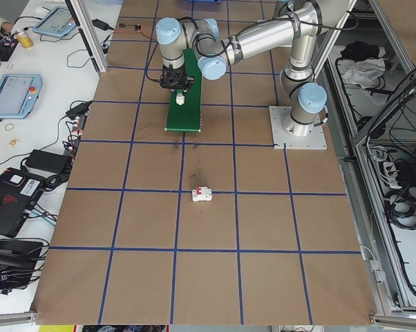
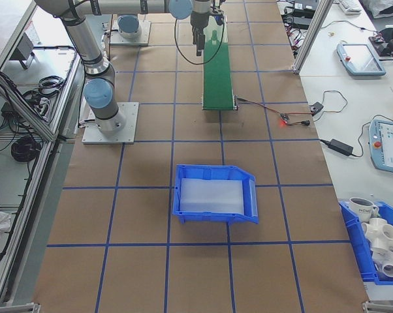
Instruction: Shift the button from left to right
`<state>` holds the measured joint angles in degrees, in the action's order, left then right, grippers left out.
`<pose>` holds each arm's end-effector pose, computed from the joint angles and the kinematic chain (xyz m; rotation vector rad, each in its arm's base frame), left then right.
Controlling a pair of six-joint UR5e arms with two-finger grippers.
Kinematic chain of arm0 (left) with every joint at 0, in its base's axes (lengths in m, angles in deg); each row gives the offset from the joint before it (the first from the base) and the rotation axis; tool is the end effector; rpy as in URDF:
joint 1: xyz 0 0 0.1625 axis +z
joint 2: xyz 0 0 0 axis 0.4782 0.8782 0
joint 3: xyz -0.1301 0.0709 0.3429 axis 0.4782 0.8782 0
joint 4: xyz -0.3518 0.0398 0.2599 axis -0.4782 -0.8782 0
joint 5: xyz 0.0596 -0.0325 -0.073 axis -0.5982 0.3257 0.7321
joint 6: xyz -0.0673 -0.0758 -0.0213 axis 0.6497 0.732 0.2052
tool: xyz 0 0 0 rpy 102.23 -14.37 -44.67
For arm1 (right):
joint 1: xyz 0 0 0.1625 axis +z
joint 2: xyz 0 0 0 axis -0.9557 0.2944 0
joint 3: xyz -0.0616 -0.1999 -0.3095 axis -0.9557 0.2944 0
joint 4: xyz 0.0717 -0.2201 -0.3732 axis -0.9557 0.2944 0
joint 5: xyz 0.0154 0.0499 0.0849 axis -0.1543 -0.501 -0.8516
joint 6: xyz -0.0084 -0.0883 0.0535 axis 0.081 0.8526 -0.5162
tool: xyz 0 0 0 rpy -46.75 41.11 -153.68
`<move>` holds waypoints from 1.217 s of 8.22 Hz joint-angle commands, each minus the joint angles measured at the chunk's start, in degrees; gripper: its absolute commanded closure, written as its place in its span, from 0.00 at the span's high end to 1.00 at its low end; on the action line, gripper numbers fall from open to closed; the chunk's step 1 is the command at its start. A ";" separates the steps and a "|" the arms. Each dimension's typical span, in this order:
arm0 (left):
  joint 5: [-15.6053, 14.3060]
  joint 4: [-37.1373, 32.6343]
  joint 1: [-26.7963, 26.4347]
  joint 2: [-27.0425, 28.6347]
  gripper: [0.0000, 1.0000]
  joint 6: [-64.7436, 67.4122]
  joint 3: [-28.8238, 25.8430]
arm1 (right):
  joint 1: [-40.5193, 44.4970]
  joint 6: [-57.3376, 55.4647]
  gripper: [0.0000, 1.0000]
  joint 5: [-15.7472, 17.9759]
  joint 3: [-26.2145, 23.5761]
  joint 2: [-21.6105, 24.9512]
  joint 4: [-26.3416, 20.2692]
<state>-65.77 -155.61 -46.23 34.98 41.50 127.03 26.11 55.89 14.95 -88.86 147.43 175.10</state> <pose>0.0062 -0.5770 0.2718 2.0500 -2.2822 -0.1926 0.2007 -0.4728 0.3917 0.2345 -3.0377 -0.1145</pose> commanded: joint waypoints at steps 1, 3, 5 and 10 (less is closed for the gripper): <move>0.15 3.87 -0.09 1.57 0.00 0.16 1.84 | -1.59 -0.08 0.95 0.15 -0.47 -4.98 8.05; 0.24 4.85 -0.61 1.84 0.00 1.47 2.37 | -2.92 0.01 0.95 -0.02 -3.45 -6.57 13.95; 0.24 4.68 -0.79 2.10 0.00 1.83 2.63 | -6.33 1.23 0.87 -5.17 -4.34 -6.58 14.94; 0.06 6.26 -0.88 2.01 0.00 1.92 4.48 | -13.12 9.06 0.92 -9.96 -6.19 -9.99 19.33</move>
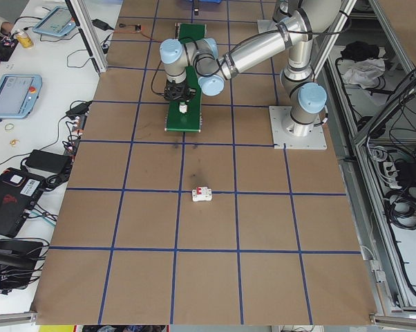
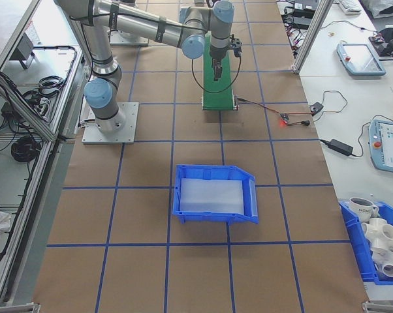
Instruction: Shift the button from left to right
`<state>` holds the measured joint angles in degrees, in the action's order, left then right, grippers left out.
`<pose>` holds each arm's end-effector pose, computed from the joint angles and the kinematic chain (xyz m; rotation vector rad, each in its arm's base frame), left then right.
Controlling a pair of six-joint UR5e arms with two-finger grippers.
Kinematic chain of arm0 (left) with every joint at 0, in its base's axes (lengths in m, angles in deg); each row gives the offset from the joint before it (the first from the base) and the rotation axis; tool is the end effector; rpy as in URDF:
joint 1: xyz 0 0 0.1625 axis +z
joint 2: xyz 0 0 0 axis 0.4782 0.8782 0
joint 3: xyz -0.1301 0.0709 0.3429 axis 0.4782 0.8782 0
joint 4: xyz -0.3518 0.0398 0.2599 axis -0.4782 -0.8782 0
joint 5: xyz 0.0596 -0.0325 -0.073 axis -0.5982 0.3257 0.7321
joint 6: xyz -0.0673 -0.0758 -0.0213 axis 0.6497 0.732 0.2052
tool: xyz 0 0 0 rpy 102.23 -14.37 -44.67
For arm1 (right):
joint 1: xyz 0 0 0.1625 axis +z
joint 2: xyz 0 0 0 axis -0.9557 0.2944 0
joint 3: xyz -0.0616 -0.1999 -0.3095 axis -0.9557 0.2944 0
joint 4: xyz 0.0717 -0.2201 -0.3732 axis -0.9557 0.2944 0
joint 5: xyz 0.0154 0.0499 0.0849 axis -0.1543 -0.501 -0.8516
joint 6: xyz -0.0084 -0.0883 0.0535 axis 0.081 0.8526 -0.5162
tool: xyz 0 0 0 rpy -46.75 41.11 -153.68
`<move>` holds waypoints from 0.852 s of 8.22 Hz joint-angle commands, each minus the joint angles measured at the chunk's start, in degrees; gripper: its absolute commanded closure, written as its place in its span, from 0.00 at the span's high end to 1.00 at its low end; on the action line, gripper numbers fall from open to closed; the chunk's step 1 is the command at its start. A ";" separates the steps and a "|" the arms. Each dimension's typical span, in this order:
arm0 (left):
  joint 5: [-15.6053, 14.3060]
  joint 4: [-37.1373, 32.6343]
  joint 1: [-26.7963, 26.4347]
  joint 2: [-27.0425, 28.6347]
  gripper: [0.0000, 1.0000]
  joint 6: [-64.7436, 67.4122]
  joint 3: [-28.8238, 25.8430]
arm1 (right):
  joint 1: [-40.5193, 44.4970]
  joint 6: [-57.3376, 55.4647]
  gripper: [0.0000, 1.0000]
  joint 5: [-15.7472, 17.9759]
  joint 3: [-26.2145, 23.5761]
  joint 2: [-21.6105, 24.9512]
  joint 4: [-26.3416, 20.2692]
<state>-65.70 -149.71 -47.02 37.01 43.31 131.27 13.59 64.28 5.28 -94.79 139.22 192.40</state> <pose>-0.0034 -0.5711 0.2264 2.0734 -2.2663 -0.2048 0.1085 -0.5447 0.2935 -0.1182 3.0544 0.0288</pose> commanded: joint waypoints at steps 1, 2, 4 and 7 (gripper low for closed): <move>0.17 0.36 0.00 0.07 0.28 0.20 0.24 | -0.60 0.67 0.94 -0.30 -0.26 -2.76 2.91; 0.26 0.36 -0.08 0.07 0.56 0.37 0.24 | -0.60 0.76 0.99 -0.21 -0.26 -2.94 3.18; -0.35 0.36 -2.01 -0.02 0.81 0.73 -0.02 | -0.60 0.76 1.00 -0.12 -0.17 -3.47 3.35; -0.62 -1.56 -2.19 -1.59 0.91 -0.67 -0.28 | -0.60 -0.28 1.00 0.49 1.84 -3.47 3.44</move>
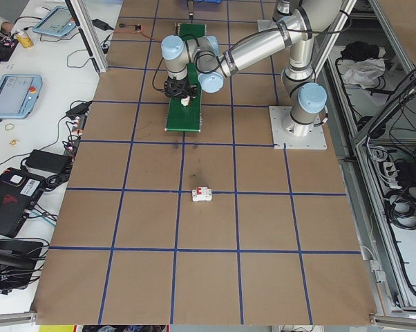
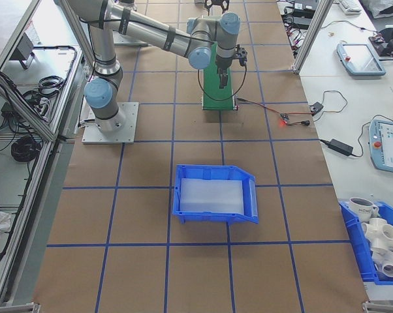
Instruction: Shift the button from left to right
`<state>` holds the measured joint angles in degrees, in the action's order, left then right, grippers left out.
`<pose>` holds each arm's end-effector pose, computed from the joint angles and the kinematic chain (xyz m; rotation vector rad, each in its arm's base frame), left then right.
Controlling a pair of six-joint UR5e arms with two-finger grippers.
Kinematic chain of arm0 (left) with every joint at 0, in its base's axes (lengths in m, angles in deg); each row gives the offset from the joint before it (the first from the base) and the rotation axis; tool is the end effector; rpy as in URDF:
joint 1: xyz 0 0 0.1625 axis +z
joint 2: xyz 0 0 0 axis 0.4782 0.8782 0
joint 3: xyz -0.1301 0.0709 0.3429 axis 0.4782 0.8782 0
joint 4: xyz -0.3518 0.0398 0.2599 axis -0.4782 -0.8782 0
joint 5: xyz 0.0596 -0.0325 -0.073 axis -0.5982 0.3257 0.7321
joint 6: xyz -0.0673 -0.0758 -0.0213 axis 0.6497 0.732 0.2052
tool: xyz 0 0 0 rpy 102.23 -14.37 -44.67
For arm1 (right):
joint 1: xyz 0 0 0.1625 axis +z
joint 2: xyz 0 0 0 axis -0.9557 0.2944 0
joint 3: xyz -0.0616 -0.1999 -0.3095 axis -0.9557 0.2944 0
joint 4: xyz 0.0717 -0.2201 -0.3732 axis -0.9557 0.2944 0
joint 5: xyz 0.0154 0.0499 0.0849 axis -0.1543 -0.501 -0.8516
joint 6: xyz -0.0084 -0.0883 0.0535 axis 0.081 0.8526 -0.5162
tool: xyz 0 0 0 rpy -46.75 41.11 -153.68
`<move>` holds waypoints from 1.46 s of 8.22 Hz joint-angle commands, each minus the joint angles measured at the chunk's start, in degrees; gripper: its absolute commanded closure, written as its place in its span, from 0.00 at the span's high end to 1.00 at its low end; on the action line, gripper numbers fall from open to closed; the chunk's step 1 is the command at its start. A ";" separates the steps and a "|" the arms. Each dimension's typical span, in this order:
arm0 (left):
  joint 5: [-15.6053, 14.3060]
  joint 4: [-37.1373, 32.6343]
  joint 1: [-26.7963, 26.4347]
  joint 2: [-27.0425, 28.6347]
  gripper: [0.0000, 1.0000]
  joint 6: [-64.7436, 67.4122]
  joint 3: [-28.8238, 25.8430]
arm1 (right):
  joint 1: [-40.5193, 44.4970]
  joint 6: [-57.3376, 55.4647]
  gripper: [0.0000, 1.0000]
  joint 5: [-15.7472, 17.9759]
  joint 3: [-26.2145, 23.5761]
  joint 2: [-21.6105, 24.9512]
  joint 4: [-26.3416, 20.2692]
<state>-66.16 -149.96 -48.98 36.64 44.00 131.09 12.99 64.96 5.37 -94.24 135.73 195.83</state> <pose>-0.0221 -0.5705 0.2309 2.0529 -2.2960 -0.1945 0.1015 -0.5618 0.2708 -0.1210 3.0567 0.0146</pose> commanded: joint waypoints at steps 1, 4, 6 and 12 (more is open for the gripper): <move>-0.25 -4.63 -0.32 -1.84 0.89 -5.99 -0.10 | 0.00 -1.06 1.00 -0.55 1.82 0.11 0.01; -5.50 -7.74 -0.50 -7.45 1.00 -31.09 -1.24 | 0.00 -0.89 1.00 -2.30 1.66 -1.56 2.62; -5.88 -8.53 -0.50 -10.36 1.00 -39.84 -1.59 | 0.00 -0.62 1.00 -3.37 1.65 -1.65 2.82; -5.87 -28.22 -7.25 -10.81 1.00 -55.69 -20.83 | 0.09 -6.77 1.00 -6.80 1.39 -2.27 3.88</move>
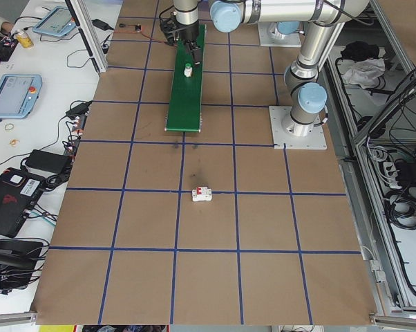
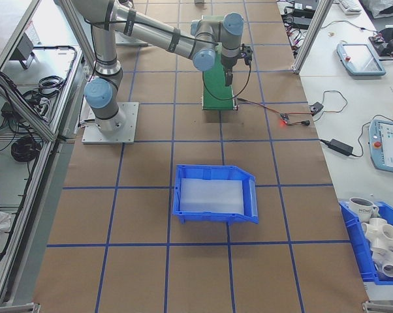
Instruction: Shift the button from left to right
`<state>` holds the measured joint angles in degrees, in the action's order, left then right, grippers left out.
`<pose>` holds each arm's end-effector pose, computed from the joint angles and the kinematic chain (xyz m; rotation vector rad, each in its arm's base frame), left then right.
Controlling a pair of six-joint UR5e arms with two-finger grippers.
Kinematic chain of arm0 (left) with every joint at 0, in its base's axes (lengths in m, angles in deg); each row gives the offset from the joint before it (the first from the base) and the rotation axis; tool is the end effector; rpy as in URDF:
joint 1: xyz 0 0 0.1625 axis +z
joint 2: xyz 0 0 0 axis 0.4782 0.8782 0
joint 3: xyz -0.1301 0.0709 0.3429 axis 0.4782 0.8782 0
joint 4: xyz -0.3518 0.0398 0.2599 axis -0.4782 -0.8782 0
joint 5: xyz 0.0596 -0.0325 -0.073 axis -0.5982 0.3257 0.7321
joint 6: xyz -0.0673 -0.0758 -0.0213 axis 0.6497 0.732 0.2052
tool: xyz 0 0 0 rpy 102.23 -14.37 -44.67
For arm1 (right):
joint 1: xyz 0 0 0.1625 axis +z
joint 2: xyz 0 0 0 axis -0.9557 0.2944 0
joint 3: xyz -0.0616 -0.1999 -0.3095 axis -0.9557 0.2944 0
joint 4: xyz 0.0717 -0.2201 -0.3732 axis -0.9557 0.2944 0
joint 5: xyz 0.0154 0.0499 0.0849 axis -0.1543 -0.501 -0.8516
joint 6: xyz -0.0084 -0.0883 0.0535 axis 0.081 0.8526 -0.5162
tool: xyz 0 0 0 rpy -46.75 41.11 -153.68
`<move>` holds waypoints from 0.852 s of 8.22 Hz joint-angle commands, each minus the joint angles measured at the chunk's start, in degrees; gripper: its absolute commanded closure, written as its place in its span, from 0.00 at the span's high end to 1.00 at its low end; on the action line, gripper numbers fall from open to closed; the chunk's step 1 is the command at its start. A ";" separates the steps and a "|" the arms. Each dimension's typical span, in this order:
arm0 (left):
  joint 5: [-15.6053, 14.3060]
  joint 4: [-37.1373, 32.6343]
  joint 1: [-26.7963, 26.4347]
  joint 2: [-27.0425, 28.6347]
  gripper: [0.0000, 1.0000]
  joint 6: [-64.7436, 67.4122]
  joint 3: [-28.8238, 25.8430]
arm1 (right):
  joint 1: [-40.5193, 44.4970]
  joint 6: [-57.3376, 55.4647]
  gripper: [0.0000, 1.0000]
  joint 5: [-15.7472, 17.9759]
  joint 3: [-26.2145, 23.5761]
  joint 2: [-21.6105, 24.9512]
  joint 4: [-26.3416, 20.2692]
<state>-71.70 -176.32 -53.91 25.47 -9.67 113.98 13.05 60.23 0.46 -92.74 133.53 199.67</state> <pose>-0.0646 -0.5394 0.4431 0.6713 -3.0586 -0.0790 0.1096 -0.5800 0.2699 -0.0020 2.9771 -0.0710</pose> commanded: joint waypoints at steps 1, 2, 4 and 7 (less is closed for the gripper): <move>-0.24 -1.68 -4.08 -0.07 1.00 -6.89 -3.73 | 0.38 -2.91 1.00 -1.88 -0.11 -0.07 0.12; -0.42 -1.68 -5.14 -0.43 1.00 -7.55 -3.73 | 0.38 -4.40 1.00 -1.97 -0.11 -0.07 0.64; -0.42 -1.15 -8.21 0.71 1.00 -8.26 -3.55 | 1.77 -7.72 1.00 -1.97 -0.19 -0.94 3.02; -0.41 -1.15 -8.66 -0.08 1.00 -14.40 -3.73 | 7.48 -16.95 1.00 -1.71 -0.19 -0.95 4.25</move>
<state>-71.84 -177.55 -62.19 25.63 -20.57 110.27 17.08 48.68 -1.46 -92.93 132.64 203.08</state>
